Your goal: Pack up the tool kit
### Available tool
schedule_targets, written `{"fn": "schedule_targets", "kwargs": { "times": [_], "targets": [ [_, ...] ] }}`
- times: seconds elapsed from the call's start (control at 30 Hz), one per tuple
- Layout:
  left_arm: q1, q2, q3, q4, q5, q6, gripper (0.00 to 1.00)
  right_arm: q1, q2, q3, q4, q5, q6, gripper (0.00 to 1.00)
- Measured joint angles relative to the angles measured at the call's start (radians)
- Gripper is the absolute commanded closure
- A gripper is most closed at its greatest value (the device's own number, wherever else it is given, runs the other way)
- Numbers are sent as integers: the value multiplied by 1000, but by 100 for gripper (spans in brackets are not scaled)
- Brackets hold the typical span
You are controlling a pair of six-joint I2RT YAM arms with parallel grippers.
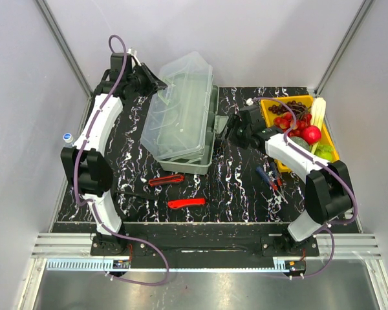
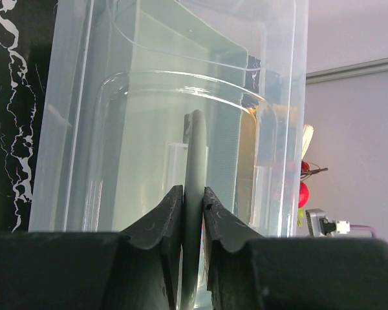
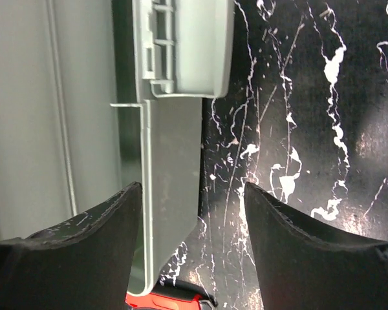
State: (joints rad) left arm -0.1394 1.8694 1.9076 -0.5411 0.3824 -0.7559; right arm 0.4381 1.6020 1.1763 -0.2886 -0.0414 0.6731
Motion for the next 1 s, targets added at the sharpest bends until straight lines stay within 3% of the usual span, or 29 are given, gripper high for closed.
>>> {"fn": "schedule_targets", "kwargs": {
  "times": [0.57, 0.7, 1.0],
  "targets": [
    [19, 0, -35, 49, 31, -57, 100, 32, 84, 35, -9, -55, -38, 39],
    [24, 0, -36, 50, 37, -58, 100, 38, 124, 68, -15, -60, -41, 52],
    [50, 0, -37, 69, 136, -30, 100, 40, 258, 251, -118, -46, -82, 67]
  ]
}}
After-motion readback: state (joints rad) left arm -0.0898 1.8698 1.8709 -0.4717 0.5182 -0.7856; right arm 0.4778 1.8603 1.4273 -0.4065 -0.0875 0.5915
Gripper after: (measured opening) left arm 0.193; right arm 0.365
